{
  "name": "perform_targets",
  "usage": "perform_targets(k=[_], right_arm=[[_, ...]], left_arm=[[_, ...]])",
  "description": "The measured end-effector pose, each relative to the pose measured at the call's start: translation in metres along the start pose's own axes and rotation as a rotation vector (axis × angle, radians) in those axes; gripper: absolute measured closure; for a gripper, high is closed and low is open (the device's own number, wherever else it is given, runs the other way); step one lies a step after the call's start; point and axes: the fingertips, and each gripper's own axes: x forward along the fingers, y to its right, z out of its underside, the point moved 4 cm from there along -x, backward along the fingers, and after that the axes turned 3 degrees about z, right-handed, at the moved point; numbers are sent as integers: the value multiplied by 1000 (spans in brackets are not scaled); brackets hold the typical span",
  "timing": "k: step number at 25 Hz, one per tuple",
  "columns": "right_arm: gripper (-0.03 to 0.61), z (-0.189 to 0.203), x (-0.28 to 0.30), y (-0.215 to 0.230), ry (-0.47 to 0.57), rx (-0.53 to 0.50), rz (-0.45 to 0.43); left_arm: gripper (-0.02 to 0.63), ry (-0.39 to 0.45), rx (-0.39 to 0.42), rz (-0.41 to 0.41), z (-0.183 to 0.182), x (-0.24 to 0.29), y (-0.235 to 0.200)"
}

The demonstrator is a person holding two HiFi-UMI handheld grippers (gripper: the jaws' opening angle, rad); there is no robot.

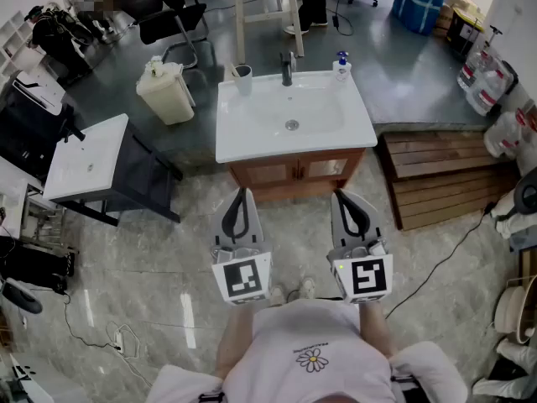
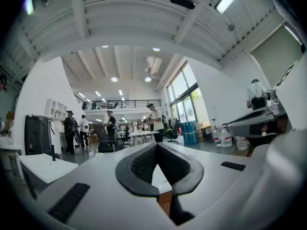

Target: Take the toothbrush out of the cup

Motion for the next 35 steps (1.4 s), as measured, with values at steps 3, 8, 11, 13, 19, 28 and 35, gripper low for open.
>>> perform_targets(k=[3, 8, 11, 13, 19, 28, 35], right_arm=[[568, 2, 0, 6, 1, 10, -5], [568, 9, -2, 17, 9, 8, -21], [568, 14, -4, 23, 7, 8, -32], [568, 19, -5, 23, 11, 16, -46], [568, 26, -1, 22, 17, 31, -105], [566, 35, 64, 39, 26, -57, -109], [566, 27, 169, 68, 50, -84, -64]], left_arm=[[600, 40, -36, -24, -9, 4, 5], [600, 88, -13, -54, -19, 4, 17], [600, 88, -31, -58, -21, 5, 22], [600, 87, -40, -70, -19, 3, 23], [600, 71, -51, -78, -10, 11, 25], [600, 99, -67, -31, 0, 91, 15], [600, 148, -94, 17, -8, 200, -20]])
